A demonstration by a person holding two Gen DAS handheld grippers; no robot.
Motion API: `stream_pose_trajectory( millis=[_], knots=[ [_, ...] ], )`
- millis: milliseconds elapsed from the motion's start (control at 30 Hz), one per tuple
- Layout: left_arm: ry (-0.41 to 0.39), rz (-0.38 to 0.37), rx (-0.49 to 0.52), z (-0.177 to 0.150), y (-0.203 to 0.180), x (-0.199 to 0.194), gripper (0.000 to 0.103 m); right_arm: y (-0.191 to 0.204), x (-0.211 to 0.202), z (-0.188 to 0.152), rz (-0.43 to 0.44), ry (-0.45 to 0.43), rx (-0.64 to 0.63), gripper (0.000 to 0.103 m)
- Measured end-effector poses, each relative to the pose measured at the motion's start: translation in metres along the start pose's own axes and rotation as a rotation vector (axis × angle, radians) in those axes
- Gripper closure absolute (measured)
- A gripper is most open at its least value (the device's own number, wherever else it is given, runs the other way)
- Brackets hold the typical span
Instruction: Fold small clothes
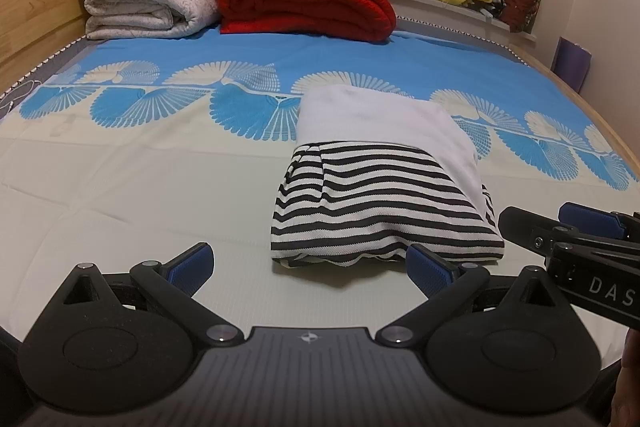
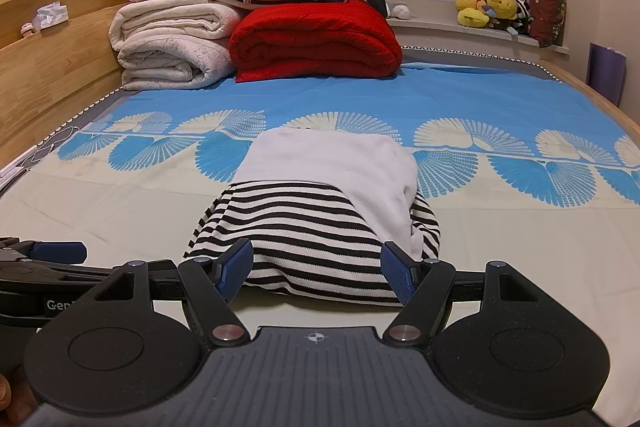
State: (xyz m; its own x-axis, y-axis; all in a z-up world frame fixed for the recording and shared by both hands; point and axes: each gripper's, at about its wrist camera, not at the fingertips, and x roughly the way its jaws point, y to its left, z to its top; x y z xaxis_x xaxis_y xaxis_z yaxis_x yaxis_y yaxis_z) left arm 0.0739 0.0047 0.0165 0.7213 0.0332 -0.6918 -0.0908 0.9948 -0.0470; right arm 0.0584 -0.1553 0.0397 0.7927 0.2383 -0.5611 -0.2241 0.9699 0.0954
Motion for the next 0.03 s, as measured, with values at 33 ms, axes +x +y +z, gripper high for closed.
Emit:
stream_pose_trajectory(
  millis=[33],
  knots=[
    [0.001, 0.0, -0.001, -0.0002, 0.0002, 0.0, 0.001, 0.0001, 0.0, 0.0, 0.0, 0.0, 0.0, 0.031]
  ],
)
